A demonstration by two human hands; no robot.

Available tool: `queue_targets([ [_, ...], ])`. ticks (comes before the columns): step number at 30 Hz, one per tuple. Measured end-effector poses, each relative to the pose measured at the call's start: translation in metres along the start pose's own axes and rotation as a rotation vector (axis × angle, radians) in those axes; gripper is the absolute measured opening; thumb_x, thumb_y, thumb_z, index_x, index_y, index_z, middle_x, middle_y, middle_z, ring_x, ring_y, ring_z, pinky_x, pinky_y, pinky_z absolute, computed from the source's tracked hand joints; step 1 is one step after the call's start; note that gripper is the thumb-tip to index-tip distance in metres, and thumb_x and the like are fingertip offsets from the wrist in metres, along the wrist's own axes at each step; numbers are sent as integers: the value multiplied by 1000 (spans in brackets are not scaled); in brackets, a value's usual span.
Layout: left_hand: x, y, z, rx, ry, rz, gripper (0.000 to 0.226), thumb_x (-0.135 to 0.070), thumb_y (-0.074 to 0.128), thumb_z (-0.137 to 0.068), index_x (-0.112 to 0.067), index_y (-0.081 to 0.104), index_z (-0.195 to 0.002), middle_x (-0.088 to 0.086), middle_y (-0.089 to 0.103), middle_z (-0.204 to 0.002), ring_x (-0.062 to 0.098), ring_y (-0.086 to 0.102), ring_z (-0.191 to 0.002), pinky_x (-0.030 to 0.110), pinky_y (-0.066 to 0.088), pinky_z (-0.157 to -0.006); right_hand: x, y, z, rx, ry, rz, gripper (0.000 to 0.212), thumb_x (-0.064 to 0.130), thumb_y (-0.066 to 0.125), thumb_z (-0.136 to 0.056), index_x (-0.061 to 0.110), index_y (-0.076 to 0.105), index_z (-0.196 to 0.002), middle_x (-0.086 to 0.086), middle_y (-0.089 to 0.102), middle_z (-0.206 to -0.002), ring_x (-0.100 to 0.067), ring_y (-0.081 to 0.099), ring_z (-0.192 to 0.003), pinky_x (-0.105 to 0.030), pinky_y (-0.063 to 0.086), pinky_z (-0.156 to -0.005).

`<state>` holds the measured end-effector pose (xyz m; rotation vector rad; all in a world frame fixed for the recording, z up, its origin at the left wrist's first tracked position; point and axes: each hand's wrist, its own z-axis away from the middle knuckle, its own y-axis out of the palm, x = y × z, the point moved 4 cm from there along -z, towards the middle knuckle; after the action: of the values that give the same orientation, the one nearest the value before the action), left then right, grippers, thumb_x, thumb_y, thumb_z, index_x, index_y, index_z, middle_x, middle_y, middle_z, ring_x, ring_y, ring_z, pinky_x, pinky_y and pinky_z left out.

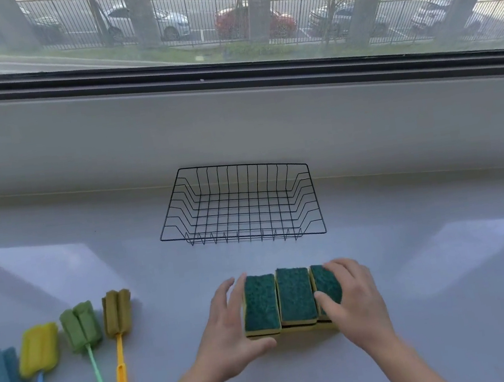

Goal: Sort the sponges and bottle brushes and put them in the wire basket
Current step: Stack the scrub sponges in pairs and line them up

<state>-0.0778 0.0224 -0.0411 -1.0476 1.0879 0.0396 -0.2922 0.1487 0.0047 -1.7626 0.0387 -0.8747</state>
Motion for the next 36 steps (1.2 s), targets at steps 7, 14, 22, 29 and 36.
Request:
queue_targets([
  [7,-9,7,-41,196,169,-501,133,-60,71,-53,-29,-13,-151,-3,-3,-162,17,-12,-149,38,8,-123,35,33,-45,572,-426,469,138,76,75,-56,17,6,-161,0,15,-169,-19,8,-157,-43,3,-128],
  [14,0,16,-48,233,165,-484,124,-46,72,-55,-27,-5,-151,-4,26,-136,19,32,-126,26,38,-102,50,54,-58,701,-480,682,111,68,85,-52,10,42,-137,-7,57,-126,-29,54,-121,-52,18,-125],
  [22,9,20,-47,237,166,-327,116,-42,68,-57,-31,0,-150,-5,28,-132,18,40,-117,29,42,-99,53,65,-51,620,-529,730,96,48,83,-65,3,40,-138,-14,56,-125,-34,54,-118,-50,26,-122],
  [29,13,13,-44,202,141,-197,112,-42,70,-57,-30,10,-151,-9,31,-127,12,43,-115,27,45,-95,58,75,-46,600,-559,758,86,35,83,-66,1,41,-133,-16,55,-119,-35,54,-108,-46,42,-105],
  [36,35,-36,-24,26,31,-116,110,-56,74,-58,-36,16,-149,-14,32,-121,7,47,-107,21,45,-90,72,81,-46,654,-537,747,63,24,79,-69,6,44,-118,-19,53,-112,-36,51,-100,-44,44,-86],
])
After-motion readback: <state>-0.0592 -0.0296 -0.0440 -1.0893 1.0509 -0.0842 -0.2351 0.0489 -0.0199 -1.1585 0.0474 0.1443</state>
